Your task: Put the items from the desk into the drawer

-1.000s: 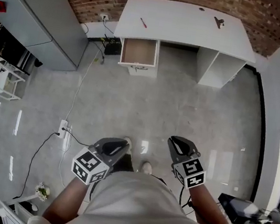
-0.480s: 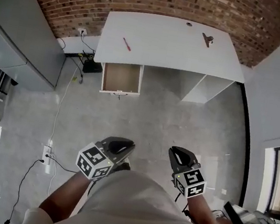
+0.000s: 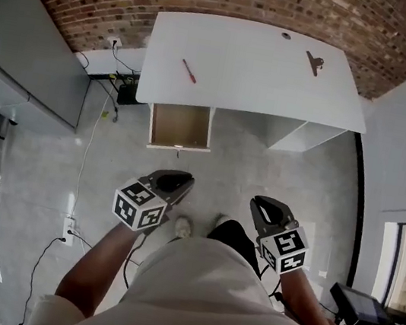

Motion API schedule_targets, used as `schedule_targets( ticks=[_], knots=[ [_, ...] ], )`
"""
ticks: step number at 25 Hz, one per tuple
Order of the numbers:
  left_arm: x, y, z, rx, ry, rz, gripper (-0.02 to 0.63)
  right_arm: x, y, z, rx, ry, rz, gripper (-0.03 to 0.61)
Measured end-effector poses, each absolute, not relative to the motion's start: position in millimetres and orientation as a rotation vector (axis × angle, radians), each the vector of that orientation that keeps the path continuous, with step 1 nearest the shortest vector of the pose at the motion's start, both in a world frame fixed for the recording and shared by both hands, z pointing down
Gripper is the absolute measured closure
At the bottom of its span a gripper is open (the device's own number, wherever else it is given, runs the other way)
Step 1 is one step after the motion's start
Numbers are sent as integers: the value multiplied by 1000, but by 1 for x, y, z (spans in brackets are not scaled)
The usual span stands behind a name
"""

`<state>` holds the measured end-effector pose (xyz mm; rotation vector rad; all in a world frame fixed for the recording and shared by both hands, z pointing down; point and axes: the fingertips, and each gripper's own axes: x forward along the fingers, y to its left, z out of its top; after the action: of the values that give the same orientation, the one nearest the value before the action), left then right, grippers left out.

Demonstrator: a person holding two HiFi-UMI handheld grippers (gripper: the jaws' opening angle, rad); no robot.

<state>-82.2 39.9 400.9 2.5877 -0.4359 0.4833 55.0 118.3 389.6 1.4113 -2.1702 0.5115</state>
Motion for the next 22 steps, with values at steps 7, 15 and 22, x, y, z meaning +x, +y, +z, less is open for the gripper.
schedule_targets(
  ticks=[7, 15, 22],
  knots=[
    [-70, -99, 430, 2446, -723, 461, 531, 66, 11, 407, 1247, -2256, 484, 558],
    [-35, -265, 483, 2217, -1009, 530, 518, 120, -129, 414, 1041, -2357, 472, 558],
    [-20, -368, 542, 2012, -1134, 639, 515, 182, -204, 436, 969, -2354, 551, 558]
  ],
)
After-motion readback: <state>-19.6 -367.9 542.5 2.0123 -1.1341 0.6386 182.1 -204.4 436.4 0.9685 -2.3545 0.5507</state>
